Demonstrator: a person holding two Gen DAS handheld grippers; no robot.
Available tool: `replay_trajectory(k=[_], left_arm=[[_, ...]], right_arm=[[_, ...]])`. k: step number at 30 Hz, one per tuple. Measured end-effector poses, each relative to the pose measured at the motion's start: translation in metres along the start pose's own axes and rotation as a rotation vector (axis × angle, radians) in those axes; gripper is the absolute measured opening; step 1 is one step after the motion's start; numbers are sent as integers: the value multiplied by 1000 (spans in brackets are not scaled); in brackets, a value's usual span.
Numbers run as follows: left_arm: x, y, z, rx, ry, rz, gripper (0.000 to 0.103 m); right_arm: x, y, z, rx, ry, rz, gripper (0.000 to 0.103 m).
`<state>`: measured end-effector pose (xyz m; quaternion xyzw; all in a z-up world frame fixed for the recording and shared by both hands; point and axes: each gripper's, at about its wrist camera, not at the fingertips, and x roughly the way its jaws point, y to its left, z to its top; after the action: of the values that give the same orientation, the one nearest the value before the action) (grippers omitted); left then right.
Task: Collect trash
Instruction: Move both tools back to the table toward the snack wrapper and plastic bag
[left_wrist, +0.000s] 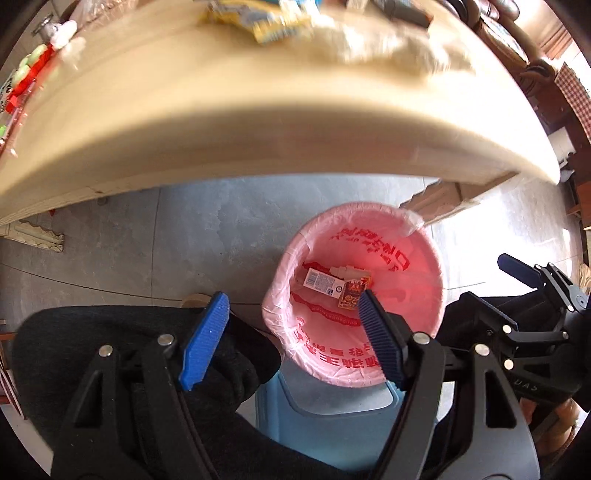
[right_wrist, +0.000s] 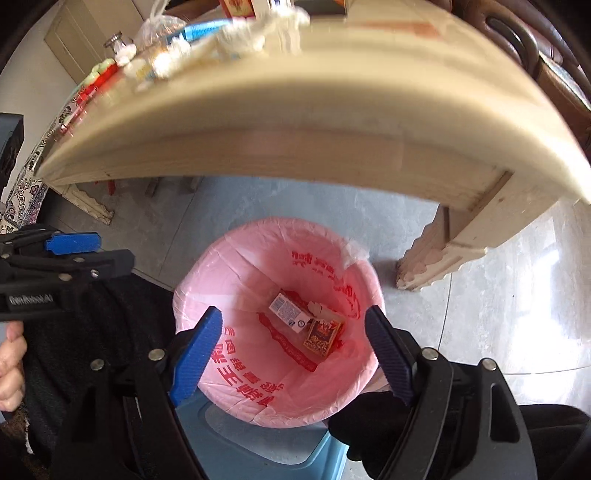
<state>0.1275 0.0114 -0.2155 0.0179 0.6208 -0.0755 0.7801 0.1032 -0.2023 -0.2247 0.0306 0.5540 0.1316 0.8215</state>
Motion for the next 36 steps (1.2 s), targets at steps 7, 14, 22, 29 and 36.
replay_trajectory(k=[7,14,22,29,36], left_arm=[[-125,36,61,-41,-96,-54,81],[-186,56,111,-86,-110,-32,82],[-187,43,143,-58,-18,25,82],[-175,38,168,-50,22,21,82],[-138,35,186,-56,94,27,82]], right_arm=[[-115,9,64,-134,-192,8,93],[-187,26,118,-279,-288,16,96],[-198,42,161,-357,-241,109,96],[-191,49,191,-423,-208,145,96],[-158,56,207,-495,-129,145,96]])
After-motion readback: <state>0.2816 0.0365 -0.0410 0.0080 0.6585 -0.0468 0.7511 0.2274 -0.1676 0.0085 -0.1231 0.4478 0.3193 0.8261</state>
